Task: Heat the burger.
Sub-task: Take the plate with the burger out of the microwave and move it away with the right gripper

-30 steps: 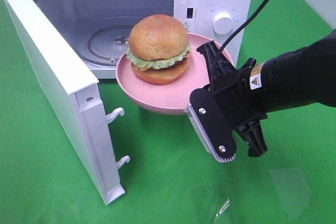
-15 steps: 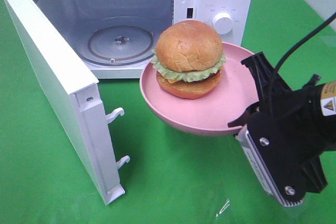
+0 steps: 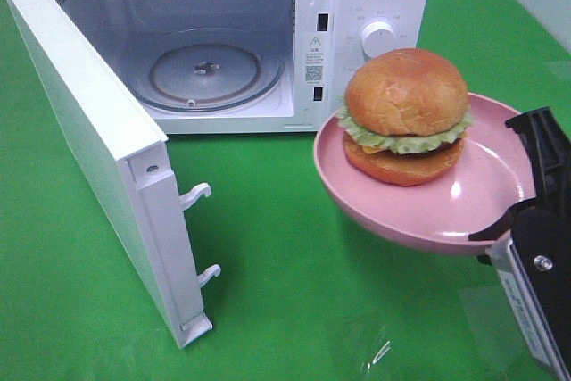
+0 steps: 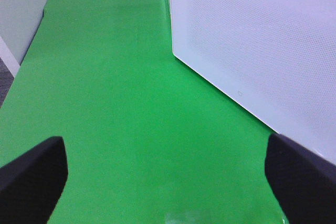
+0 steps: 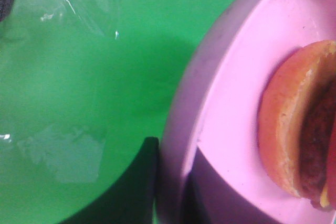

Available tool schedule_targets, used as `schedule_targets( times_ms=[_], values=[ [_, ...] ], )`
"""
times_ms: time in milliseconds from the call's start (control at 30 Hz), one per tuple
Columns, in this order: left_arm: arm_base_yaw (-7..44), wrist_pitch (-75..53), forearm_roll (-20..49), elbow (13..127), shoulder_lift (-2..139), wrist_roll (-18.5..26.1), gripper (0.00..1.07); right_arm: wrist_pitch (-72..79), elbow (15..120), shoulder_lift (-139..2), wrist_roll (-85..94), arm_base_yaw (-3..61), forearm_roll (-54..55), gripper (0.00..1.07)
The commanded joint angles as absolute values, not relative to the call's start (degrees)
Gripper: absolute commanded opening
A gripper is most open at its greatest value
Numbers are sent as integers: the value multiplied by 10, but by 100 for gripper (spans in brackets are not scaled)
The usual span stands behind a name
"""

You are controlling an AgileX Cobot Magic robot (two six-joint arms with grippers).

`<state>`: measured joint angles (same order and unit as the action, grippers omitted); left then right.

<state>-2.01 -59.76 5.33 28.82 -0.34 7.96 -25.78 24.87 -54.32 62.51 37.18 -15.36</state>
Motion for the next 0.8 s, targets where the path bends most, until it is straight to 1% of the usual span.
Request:
schedule_targets(
  times_ms=[33, 67, 133, 167, 333, 400, 500, 800],
  values=[
    [-22, -595, 53, 290, -13, 80, 94, -271, 254, -528, 495, 368, -257, 0],
    [-22, -595, 53, 290, -13, 80, 94, -283, 254, -528, 437, 368, -290, 0],
    [-22, -595, 53, 290, -13, 80, 94, -283, 254, -528, 437, 368, -290, 0],
    [-22, -595, 53, 290, -13, 80, 94, -288, 254, -528, 386, 368, -312, 0],
    [-22, -595, 53, 290, -13, 80, 94, -304, 254, -528, 316, 368, -335, 0],
    [-22, -595, 53, 290, -13, 80, 94, -335, 254, -528, 265, 368, -369, 0],
    [-22, -595, 53, 290, -13, 80, 94, -343, 254, -528, 253, 368, -376, 0],
    [-22, -595, 53, 290, -13, 80, 94, -402, 255, -528, 136, 368, -390, 0]
  ],
)
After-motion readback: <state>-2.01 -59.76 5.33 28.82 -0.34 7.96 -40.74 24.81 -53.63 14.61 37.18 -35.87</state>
